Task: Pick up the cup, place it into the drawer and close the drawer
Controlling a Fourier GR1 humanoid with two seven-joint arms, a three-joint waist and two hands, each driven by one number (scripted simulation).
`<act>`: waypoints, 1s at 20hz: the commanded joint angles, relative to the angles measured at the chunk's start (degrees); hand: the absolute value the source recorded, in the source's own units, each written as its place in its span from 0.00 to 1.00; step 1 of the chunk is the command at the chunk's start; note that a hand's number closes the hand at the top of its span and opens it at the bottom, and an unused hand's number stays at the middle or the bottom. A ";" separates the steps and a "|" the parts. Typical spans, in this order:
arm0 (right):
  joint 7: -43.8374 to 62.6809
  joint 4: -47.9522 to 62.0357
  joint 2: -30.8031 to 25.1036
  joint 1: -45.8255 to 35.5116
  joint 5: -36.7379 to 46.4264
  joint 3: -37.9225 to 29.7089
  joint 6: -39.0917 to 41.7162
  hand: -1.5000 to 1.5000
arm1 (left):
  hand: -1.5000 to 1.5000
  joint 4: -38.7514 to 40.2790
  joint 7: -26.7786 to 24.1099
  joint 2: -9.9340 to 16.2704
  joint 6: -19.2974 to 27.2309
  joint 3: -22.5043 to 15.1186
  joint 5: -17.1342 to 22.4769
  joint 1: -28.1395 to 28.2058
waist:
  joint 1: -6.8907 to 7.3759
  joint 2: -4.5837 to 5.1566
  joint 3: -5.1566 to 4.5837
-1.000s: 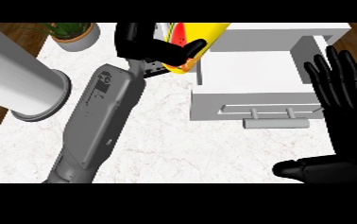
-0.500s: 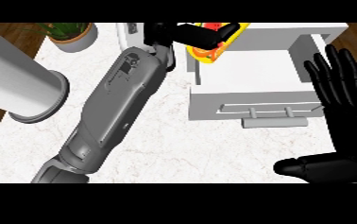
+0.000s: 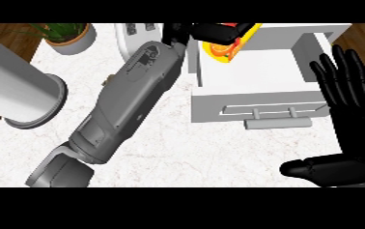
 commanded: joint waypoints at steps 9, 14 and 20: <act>-0.36 0.99 0.31 -2.81 -0.28 1.27 0.49 0.00 | 1.00 11.38 -4.25 0.00 1.91 -11.96 7.64 -3.94 | -2.42 0.58 0.04; 0.07 1.15 0.42 -2.71 0.24 2.38 0.78 0.00 | 1.00 15.66 -2.64 0.00 1.52 -14.45 7.81 -6.51 | -2.90 0.87 0.05; -2.22 1.85 2.22 -1.81 0.94 3.86 0.64 0.00 | 0.00 12.46 1.02 0.00 7.51 -22.33 8.91 -5.67 | -4.27 0.93 0.09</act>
